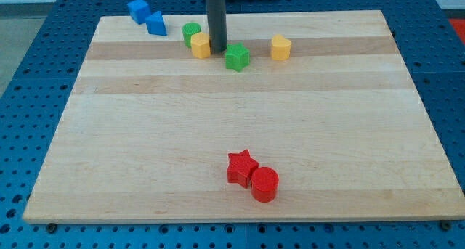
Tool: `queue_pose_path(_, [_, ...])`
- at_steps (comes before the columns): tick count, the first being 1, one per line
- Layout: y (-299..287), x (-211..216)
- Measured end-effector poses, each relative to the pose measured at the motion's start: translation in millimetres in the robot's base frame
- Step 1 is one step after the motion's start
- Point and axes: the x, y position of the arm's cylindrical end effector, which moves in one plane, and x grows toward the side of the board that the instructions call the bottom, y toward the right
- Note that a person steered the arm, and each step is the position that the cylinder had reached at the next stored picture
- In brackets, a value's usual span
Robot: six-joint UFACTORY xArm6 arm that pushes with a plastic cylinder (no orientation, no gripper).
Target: Move the green circle toward the blue triangle
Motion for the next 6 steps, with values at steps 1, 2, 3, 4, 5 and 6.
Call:
queue_pose_path(1, [-2.4, -0.5])
queue_pose_path(2, [-2.4, -5.1])
queue_pose_path(3, [-2.6, -15.3])
queue_pose_path(4, [-6.5, -24.9])
queue_pose_path(5, [-25.8, -22.7])
queue_pose_path(6, [-44.4, -22.5])
